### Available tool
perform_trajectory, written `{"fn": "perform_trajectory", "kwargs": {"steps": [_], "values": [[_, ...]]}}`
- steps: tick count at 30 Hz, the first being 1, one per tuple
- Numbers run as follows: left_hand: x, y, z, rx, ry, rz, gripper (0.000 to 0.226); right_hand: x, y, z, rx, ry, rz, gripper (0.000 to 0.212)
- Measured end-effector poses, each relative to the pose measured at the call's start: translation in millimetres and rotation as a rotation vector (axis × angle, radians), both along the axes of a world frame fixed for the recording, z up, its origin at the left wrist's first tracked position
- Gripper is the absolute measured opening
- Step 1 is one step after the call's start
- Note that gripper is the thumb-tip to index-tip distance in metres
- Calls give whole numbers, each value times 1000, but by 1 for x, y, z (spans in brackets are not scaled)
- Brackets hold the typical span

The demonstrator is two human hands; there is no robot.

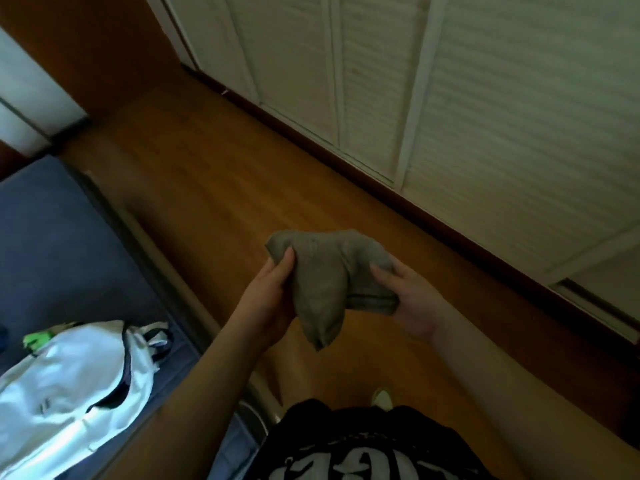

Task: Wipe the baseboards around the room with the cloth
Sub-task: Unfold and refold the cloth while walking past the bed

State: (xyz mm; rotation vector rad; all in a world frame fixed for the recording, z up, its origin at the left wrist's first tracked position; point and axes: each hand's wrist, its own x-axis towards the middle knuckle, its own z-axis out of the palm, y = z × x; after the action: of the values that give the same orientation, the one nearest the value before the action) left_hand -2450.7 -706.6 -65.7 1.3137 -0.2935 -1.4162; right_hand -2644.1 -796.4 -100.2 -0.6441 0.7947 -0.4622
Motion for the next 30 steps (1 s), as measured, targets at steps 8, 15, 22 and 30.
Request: {"fn": "perform_trajectory", "kwargs": {"steps": [8,15,22,30], "values": [[63,-2,-4,118,254,234,52,92,-34,4,-104,106,47,26],[155,-23,-34,194,168,299,50,203,-73,10,-209,113,190,29],[265,-36,-31,73,-164,339,60,322,-100,20,-471,228,432,57],[344,-71,-33,-18,-150,458,45,398,-148,15,-596,264,453,42]]}}
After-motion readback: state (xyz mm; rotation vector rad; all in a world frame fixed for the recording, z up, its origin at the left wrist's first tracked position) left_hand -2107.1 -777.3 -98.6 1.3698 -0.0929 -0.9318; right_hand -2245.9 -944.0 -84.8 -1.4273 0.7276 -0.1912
